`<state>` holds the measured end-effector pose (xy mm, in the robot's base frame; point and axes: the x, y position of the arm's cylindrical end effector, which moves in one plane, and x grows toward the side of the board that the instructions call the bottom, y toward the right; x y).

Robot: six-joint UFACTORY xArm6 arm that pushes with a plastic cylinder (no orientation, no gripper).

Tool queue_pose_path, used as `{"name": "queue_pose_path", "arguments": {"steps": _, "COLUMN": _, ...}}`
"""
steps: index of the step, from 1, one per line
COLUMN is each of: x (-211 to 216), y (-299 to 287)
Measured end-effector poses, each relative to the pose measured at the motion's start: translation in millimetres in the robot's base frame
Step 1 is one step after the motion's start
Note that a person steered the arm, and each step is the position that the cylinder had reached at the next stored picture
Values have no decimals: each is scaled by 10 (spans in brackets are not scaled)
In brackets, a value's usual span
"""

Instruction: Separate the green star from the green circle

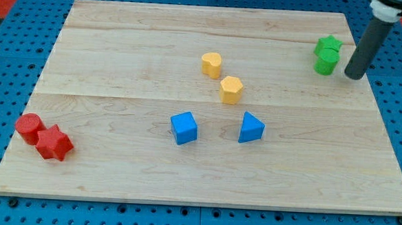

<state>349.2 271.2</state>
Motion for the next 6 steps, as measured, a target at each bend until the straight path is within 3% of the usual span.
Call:
{"name": "queue_pose_path", "arguments": {"steps": 1, "x": -408, "y": -188}}
{"name": "queue_pose_path", "arguments": {"steps": 2, "x": -298, "y": -1338}}
{"name": "queue_pose_path", "arguments": {"steps": 3, "x": -602, "y": -2162}}
{"name": "queue_pose_path", "arguments": {"steps": 4, "x": -939, "y": -2448}}
{"name": "queue_pose_path", "arguments": {"steps": 6, "x": -712, "y": -1217}}
